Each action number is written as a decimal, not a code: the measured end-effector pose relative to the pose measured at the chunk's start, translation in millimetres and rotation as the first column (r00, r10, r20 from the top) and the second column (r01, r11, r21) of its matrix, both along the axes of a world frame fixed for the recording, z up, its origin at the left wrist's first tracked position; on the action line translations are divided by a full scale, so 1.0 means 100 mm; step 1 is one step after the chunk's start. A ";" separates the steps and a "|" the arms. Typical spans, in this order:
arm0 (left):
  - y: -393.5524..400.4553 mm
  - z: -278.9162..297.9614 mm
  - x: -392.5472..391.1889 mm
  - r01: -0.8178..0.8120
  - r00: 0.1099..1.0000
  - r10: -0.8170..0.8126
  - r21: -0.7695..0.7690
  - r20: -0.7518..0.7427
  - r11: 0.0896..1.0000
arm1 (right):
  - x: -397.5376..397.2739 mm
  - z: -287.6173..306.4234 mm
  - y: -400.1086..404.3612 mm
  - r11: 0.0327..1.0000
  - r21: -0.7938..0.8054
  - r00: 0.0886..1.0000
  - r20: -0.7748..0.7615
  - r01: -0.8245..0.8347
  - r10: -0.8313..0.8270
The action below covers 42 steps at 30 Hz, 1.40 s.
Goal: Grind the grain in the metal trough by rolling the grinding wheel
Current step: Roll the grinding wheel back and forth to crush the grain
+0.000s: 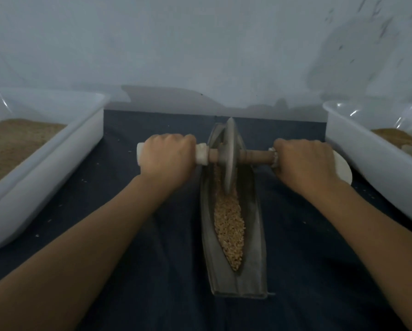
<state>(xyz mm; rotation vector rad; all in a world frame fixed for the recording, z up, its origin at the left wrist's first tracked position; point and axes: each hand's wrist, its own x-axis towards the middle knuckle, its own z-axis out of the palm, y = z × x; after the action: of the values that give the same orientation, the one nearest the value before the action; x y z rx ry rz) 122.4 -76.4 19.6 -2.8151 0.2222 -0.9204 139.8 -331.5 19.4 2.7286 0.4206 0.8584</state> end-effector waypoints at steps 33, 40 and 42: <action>0.13 -0.09 -0.55 0.161 0.984 -0.166 -0.071 -0.058 0.984 | -0.71 0.12 -0.03 1.000 -0.028 0.985 -0.170 0.002 -0.007; 0.05 -0.09 -0.01 0.030 0.999 -0.034 -0.081 -0.040 0.996 | -0.06 0.20 0.10 0.996 -0.082 0.997 -0.074 0.021 -0.027; 0.05 -0.06 -0.03 0.013 0.999 -0.014 -0.043 -0.043 0.999 | -0.10 0.18 0.07 0.998 -0.064 0.995 -0.097 0.015 -0.021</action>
<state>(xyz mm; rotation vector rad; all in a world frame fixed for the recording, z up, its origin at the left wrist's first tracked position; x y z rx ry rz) 119.1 -71.6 13.4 -2.8782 0.2301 -0.8782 129.8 -324.8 37.8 2.7193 0.4344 0.6965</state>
